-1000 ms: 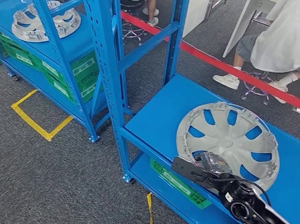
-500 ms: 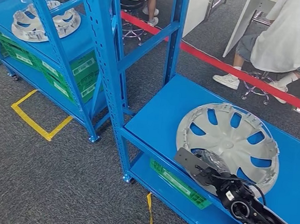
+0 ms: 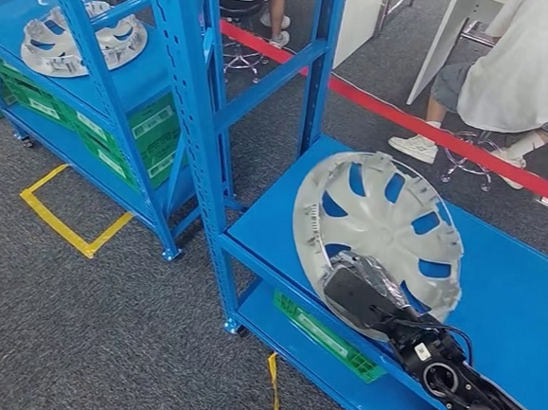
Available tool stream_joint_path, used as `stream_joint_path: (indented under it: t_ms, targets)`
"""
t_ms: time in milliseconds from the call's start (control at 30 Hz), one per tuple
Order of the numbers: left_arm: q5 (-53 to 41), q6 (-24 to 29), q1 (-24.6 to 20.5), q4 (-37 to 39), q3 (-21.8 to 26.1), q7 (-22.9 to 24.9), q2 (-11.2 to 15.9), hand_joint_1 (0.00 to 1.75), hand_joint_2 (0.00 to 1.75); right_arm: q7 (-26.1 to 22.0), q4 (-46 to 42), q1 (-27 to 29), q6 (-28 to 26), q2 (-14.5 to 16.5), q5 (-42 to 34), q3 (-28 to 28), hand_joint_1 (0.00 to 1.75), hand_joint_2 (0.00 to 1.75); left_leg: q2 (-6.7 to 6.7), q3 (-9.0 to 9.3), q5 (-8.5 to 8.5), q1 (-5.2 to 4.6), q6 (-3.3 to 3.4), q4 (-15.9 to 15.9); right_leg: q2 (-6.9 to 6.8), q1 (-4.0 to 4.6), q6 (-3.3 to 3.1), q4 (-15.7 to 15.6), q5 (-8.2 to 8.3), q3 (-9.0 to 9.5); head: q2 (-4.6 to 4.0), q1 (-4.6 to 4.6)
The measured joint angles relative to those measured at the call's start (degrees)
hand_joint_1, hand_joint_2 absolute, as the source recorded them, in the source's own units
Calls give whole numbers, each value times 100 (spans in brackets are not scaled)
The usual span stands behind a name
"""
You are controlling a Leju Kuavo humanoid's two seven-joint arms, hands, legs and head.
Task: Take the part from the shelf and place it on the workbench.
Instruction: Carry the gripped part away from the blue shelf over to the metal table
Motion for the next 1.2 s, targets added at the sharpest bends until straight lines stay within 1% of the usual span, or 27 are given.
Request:
stream_joint_path:
  t_ms: [100,333,600,767,867,1100,1200]
  targets:
    - [18,0,1,0,7,-26,-2,0,175,-475,-124,-48,-8,97,-28,-73,175,175,-2,0,0,0,0,0,-3,0,0,0,0,0,0,0]
    - [-7,0,1,0,12,-37,-8,0,175,-1287,-520,-57,-124,290,-445,-318,175,175,-2,-1,0,0,0,0,-4,-1,0,0,0,-1,0,0]
    - [-34,3,1,0,12,-34,-9,0,175,-2001,-844,-31,-192,467,-862,-541,175,175,-2,-2,-1,0,-1,0,-3,-1,0,0,-1,-2,0,1]
    - [-53,22,2,0,12,-12,-16,0,175,-2488,-1002,-29,-78,609,-976,-609,175,175,-1,-1,-1,0,-1,0,-3,0,-1,0,-1,-2,0,0]
    - [-62,24,1,0,12,-11,-19,0,175,-2624,-1077,-28,-13,680,-994,-611,175,175,-1,-1,-1,0,-1,0,-3,0,-1,0,-1,-2,0,-1]
    - [-64,24,1,0,12,-9,-24,0,175,-2659,-1144,-27,13,764,-1016,-613,175,175,-1,-1,-1,0,-1,0,-3,0,-2,0,-2,-1,0,0]
    - [-67,28,1,0,12,-8,-24,0,175,-2806,-1144,-27,218,792,-1221,-602,175,175,-1,-1,-1,0,-1,0,-3,-1,-2,0,-2,-1,0,0]
